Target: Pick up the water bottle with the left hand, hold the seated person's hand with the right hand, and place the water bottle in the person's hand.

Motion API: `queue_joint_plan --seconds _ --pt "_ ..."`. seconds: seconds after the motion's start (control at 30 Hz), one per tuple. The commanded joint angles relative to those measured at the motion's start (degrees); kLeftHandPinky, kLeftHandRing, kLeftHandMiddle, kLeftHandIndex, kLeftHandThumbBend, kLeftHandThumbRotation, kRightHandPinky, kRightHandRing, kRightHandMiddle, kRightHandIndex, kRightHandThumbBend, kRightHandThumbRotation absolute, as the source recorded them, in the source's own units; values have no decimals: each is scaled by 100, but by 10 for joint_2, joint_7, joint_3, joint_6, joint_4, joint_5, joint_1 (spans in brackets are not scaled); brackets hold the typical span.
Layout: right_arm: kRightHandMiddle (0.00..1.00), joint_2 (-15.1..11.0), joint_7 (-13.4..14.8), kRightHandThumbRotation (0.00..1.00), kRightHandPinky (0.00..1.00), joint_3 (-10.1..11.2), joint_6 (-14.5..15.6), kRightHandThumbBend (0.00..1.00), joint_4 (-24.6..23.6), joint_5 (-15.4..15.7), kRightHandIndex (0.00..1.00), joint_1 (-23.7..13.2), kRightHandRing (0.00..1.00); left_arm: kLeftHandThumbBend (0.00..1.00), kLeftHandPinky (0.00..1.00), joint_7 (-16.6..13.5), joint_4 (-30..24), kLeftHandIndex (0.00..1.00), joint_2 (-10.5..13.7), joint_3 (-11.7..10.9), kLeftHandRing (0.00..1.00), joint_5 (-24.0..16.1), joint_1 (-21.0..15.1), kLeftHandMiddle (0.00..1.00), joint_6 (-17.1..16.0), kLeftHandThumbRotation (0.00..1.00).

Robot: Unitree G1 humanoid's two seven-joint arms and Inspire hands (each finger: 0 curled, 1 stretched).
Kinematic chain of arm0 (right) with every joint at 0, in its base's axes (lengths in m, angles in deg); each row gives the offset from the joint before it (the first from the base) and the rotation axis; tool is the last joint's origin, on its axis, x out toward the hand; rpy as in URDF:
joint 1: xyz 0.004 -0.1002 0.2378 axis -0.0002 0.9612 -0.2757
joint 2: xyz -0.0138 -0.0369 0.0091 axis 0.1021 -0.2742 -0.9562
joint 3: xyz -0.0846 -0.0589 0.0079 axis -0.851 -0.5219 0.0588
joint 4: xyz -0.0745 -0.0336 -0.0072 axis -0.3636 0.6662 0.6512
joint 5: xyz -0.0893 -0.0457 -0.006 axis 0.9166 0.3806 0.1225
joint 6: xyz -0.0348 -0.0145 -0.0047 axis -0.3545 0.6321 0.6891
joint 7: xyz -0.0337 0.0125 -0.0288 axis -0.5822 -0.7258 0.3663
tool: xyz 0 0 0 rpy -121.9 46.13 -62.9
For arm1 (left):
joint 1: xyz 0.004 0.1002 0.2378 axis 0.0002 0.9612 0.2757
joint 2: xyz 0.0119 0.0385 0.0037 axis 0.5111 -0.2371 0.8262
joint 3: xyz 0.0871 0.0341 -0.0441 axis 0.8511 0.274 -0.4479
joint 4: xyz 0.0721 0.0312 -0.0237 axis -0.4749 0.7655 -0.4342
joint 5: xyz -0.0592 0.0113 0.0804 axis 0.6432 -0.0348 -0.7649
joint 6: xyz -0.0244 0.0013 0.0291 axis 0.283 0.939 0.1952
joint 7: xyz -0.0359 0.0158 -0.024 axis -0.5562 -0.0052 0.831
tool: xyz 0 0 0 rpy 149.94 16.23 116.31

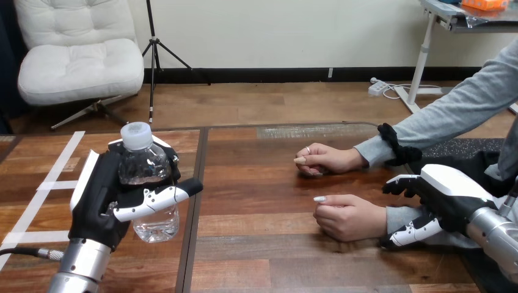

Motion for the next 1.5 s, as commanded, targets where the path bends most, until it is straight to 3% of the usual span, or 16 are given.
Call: queue_joint_plan --seconds 0.0,0.53,1.03,1.47 --pt "82 13 9 33 72 -11 5 100 8 10 79 -50 81 72 22 -3 -46 36 -2 1 26 11 -21 32 -2 0" --pt "79 15 27 37 70 -42 0 100 23 40 77 -66 79 72 21 -3 -52 35 -4 0 26 11 -20 31 2 0" --pt "79 17 13 36 72 -56 -10 100 25 47 77 -77 79 71 21 -4 -59 35 -5 1 26 9 -15 31 1 0" --pt "76 18 23 39 69 -66 -29 100 28 49 74 -80 75 70 21 -6 -67 35 -6 2 26 9 -11 31 5 0"
